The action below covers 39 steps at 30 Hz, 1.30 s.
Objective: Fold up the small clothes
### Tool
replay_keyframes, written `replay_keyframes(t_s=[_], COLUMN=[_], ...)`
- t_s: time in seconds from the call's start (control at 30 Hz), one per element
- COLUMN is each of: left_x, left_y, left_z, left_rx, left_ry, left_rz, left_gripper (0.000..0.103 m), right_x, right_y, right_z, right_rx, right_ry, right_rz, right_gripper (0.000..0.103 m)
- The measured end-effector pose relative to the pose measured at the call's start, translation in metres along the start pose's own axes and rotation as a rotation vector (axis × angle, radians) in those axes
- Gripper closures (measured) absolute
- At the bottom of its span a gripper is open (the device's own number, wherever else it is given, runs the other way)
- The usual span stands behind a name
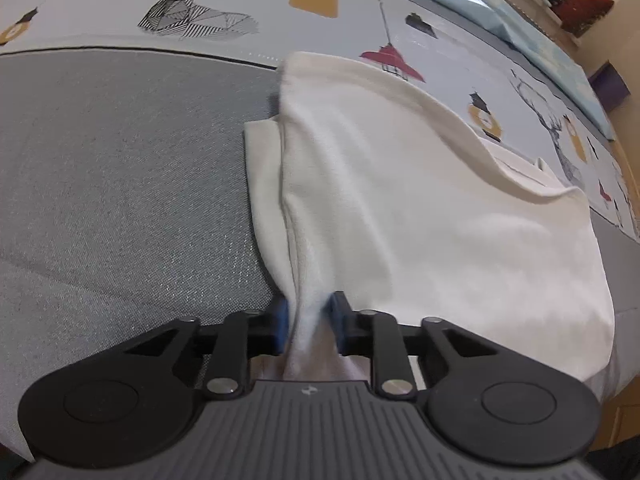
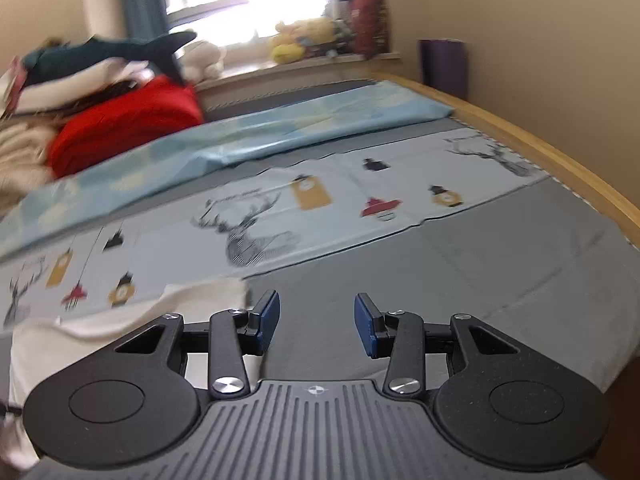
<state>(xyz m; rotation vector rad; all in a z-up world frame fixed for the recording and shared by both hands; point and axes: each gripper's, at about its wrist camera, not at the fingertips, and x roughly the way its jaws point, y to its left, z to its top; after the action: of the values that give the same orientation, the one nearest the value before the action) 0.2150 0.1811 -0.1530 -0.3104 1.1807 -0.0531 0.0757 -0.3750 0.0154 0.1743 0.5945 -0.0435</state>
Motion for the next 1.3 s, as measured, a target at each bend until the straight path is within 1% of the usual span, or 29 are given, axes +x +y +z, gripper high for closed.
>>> replay_keyframes(t_s=[0.07, 0.1, 0.17, 0.23, 0.27, 0.33, 0.37, 0.4, 0.43, 0.47, 0.57, 0.63, 0.67, 0.77, 0.8, 0.9, 0.93, 0.97, 1.03, 1.1, 1.23, 1.3], left_x=[-0.005, -0.008, -0.019, -0.031, -0.037, -0.046, -0.049, -0.053, -0.055, -0.058, -0.071, -0.076, -0.079, -0.085, -0.086, -0.090, -0.090, -0.090, -0.084, -0.076, -0.058, -0.049], left_y=[0.001, 0.001, -0.002, -0.002, 0.000, 0.005, 0.009, 0.011, 0.014, 0.016, 0.017, 0.005, 0.002, -0.021, -0.032, -0.080, -0.095, -0.112, -0.144, -0.176, -0.229, -0.251], left_z=[0.001, 0.001, 0.000, -0.001, -0.001, -0.002, -0.003, -0.004, -0.004, -0.004, -0.004, -0.005, -0.005, -0.002, -0.002, -0.005, -0.006, -0.007, -0.011, -0.017, -0.029, -0.033], left_rx=[-0.004, -0.004, 0.018, 0.042, 0.046, 0.060, 0.070, 0.084, 0.097, 0.099, 0.056, 0.061, 0.055, 0.019, 0.024, 0.104, 0.121, 0.134, 0.153, 0.183, 0.225, 0.226], left_ry=[-0.003, -0.010, -0.043, -0.079, -0.092, -0.109, -0.117, -0.124, -0.125, -0.124, -0.150, -0.168, -0.175, -0.191, -0.194, -0.226, -0.232, -0.234, -0.226, -0.215, -0.186, -0.167], left_rz=[0.002, 0.005, 0.016, 0.061, 0.096, 0.214, 0.285, 0.337, 0.370, 0.380, 0.339, 0.323, 0.299, 0.167, 0.141, 0.084, 0.059, 0.018, -0.045, -0.082, -0.163, -0.215], left_gripper=[0.092, 0.094, 0.094, 0.095, 0.095, 0.095, 0.095, 0.095, 0.095, 0.095, 0.095, 0.095, 0.095, 0.096, 0.096, 0.096, 0.096, 0.096, 0.096, 0.096, 0.095, 0.093], right_x=[-0.004, -0.006, -0.007, -0.007, -0.006, -0.001, 0.004, 0.008, 0.012, 0.015, 0.024, 0.027, 0.029, 0.030, 0.030, 0.026, 0.025, 0.023, 0.018, 0.014, 0.009, 0.007], right_y=[-0.012, -0.017, -0.027, -0.029, -0.026, -0.017, -0.008, -0.002, 0.007, 0.015, 0.037, 0.048, 0.052, 0.060, 0.061, 0.061, 0.061, 0.059, 0.056, 0.052, 0.044, 0.040], right_z=[0.003, 0.003, 0.002, -0.001, -0.002, -0.002, -0.003, -0.003, -0.003, -0.003, -0.002, -0.002, -0.003, -0.004, -0.005, -0.006, -0.006, -0.006, -0.006, -0.006, -0.007, -0.008], right_rx=[0.076, 0.127, 0.243, 0.320, 0.339, 0.345, 0.335, 0.324, 0.307, 0.288, 0.234, 0.211, 0.201, 0.193, 0.189, 0.175, 0.169, 0.159, 0.147, 0.135, 0.104, 0.094], right_ry=[-0.009, -0.013, -0.024, -0.040, -0.050, -0.053, -0.046, -0.039, -0.033, -0.027, -0.015, -0.006, 0.000, 0.012, 0.015, 0.013, 0.012, 0.008, -0.004, -0.012, -0.015, -0.014], right_rz=[-0.027, -0.039, -0.055, -0.052, -0.043, -0.023, -0.012, -0.004, 0.010, 0.024, 0.069, 0.092, 0.104, 0.134, 0.143, 0.163, 0.163, 0.160, 0.161, 0.158, 0.146, 0.138], right_gripper=[0.060, 0.060, 0.060, 0.060, 0.060, 0.060, 0.060, 0.060, 0.060, 0.060, 0.060, 0.060, 0.060, 0.060, 0.060, 0.060, 0.060, 0.060, 0.060, 0.060, 0.060, 0.060])
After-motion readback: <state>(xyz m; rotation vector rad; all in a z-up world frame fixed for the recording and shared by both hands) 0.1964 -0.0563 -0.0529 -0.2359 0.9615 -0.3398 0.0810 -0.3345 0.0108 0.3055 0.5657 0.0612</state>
